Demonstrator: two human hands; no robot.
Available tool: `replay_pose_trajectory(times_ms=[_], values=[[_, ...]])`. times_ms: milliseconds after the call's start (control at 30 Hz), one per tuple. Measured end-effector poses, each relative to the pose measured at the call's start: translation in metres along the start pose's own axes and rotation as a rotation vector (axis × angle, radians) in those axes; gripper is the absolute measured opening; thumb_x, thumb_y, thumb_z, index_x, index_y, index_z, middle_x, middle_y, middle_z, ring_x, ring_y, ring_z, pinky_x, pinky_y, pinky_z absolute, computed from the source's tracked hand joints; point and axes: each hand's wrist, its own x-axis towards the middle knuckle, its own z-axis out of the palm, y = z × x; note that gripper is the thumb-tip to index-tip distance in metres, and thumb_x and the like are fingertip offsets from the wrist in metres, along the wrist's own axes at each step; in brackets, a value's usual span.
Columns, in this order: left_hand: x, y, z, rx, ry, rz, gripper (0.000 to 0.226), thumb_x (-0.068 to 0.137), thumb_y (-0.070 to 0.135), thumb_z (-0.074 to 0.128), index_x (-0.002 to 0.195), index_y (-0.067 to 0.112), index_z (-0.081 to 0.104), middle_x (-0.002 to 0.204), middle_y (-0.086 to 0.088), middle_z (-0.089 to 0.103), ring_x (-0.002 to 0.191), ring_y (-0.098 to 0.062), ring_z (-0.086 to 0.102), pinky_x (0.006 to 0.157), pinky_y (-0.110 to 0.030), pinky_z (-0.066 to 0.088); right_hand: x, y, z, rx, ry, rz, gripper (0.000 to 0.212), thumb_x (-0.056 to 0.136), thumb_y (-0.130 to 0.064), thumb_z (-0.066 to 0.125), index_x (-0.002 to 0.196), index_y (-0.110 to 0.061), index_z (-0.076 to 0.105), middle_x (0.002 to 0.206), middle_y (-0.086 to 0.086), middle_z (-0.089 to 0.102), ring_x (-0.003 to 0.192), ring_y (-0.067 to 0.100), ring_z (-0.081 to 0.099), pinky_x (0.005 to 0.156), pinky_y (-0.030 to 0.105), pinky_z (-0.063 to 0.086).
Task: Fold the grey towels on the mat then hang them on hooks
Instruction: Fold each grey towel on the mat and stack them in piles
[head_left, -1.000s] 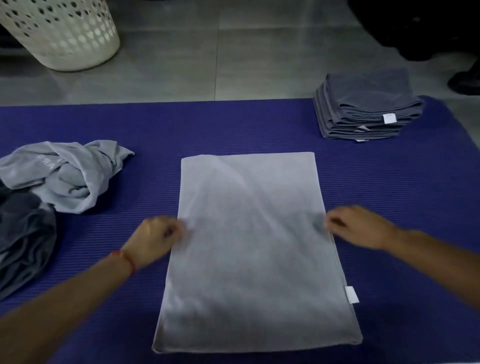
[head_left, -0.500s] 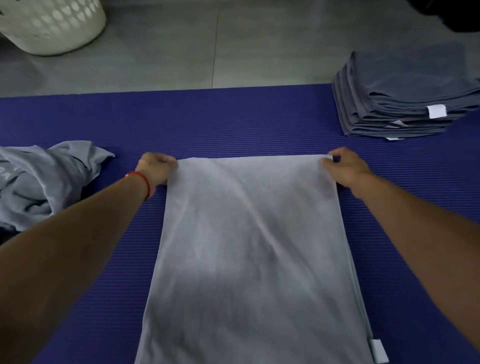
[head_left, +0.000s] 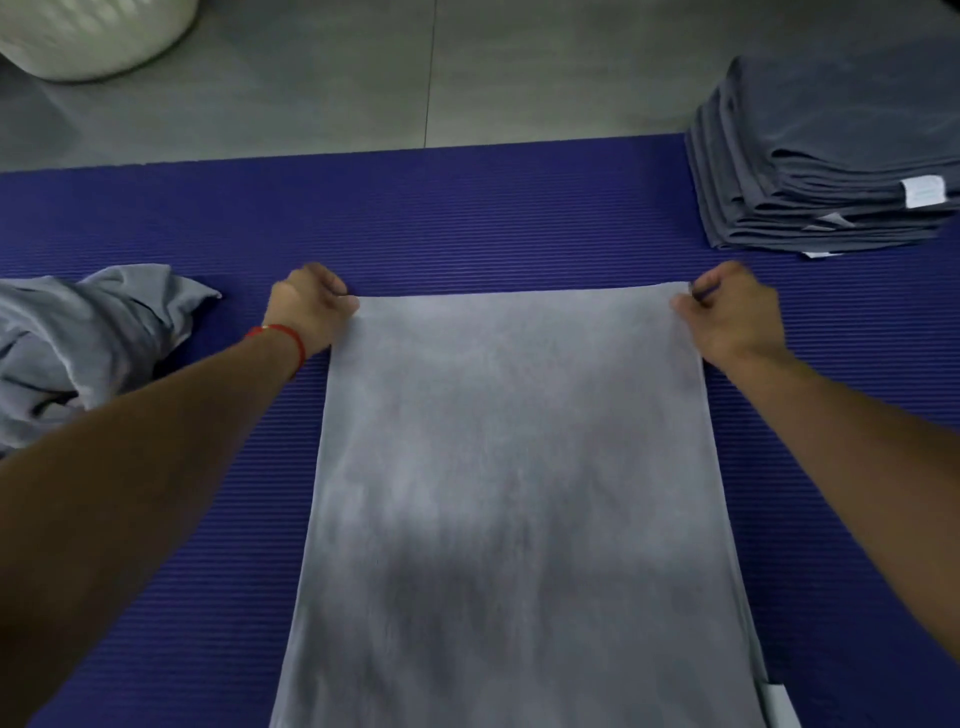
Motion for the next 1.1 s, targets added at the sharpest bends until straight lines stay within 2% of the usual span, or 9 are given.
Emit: replay_pose_trajectory(times_ms=[67,133,233,333,433,567,767,967,1100], values=[[-0.017,0.0,0.013,0.189,0.144,0.104,0.025,0.097,0.024,0.054,0.116,0.008,0.056,0.126,-0.02,0.053,0.112,-0.04,0.052,0.089,-0.046,0.045,-0.016,-0.005,0.007,-0.122,0.096,-0.153,0.041,0.094,-0.03,0.065,0.126,-0.009,0.051,0.123,0.018,0.06,0.108,0.036,0.058,0.086,0.046,0.049],[-0.051,0.0,0.033,0.396,0.225,0.341,0.036,0.1,0.033,0.048,0.129,0.012,0.051,0.146,-0.019,0.04,0.131,-0.042,0.041,0.099,-0.056,0.04,-0.045,-0.011,0.016,-0.349,0.095,-0.433,0.05,0.097,-0.035,0.058,0.139,-0.012,0.045,0.144,0.019,0.046,0.127,0.04,0.049,0.102,0.055,0.044],[-0.1,-0.009,0.065,0.475,0.005,0.567,0.058,0.103,0.051,0.029,0.155,0.025,0.03,0.166,-0.011,0.016,0.153,-0.036,0.013,0.119,-0.057,0.021,-0.096,-0.007,0.039,-0.497,-0.179,-0.7,0.065,0.104,-0.049,0.034,0.16,-0.02,0.021,0.169,0.013,0.008,0.156,0.034,0.009,0.123,0.06,0.014],[-0.108,-0.027,0.079,0.535,-0.099,0.514,0.065,0.101,0.061,0.006,0.16,0.036,-0.004,0.169,-0.002,-0.011,0.155,-0.028,-0.013,0.125,-0.053,-0.001,-0.118,0.011,0.053,-0.589,-0.308,-0.662,0.07,0.102,-0.057,0.012,0.163,-0.025,0.002,0.17,0.008,-0.009,0.156,0.029,-0.011,0.124,0.059,0.003],[-0.106,-0.03,0.076,0.544,-0.101,0.468,0.067,0.1,0.062,0.002,0.159,0.035,-0.011,0.168,-0.003,-0.015,0.154,-0.03,-0.016,0.125,-0.053,-0.005,-0.112,0.024,0.041,-0.62,-0.311,-0.538,0.074,0.099,-0.062,0.003,0.162,-0.025,-0.009,0.169,0.008,-0.018,0.155,0.026,-0.019,0.126,0.054,-0.005],[-0.141,-0.027,0.072,0.547,-0.162,0.319,0.067,0.103,0.055,0.007,0.16,0.024,-0.01,0.168,-0.006,-0.014,0.154,-0.031,-0.015,0.124,-0.057,-0.004,-0.138,0.041,0.023,-0.635,-0.261,-0.408,0.074,0.101,-0.059,0.004,0.162,-0.02,-0.008,0.17,0.011,-0.012,0.156,0.029,-0.015,0.125,0.056,-0.005],[-0.31,-0.055,0.084,0.464,-0.12,0.882,0.065,0.102,0.046,0.035,0.158,0.015,0.027,0.167,-0.01,0.017,0.154,-0.032,0.014,0.119,-0.063,0.021,-0.301,0.037,0.033,-0.448,-0.41,-0.837,0.061,0.107,-0.04,0.028,0.163,-0.023,0.012,0.171,-0.001,0.001,0.158,0.024,-0.004,0.124,0.061,0.007],[-0.346,-0.119,0.075,0.578,-0.162,0.859,0.069,0.096,0.053,0.044,0.157,0.024,0.032,0.165,-0.011,0.023,0.152,-0.035,0.021,0.112,-0.067,0.028,-0.334,0.098,-0.006,-0.617,-0.401,-0.821,0.068,0.104,-0.048,0.038,0.163,-0.023,0.015,0.171,-0.001,0.007,0.158,0.025,0.005,0.121,0.058,0.022],[-0.349,-0.151,0.051,0.649,-0.248,0.979,0.077,0.097,0.066,0.04,0.158,0.02,0.028,0.166,-0.014,0.018,0.152,-0.041,0.017,0.113,-0.069,0.027,-0.333,0.135,-0.044,-0.725,-0.409,-0.808,0.07,0.104,-0.05,0.037,0.163,-0.017,0.016,0.171,0.005,0.01,0.157,0.026,0.008,0.119,0.056,0.029]])
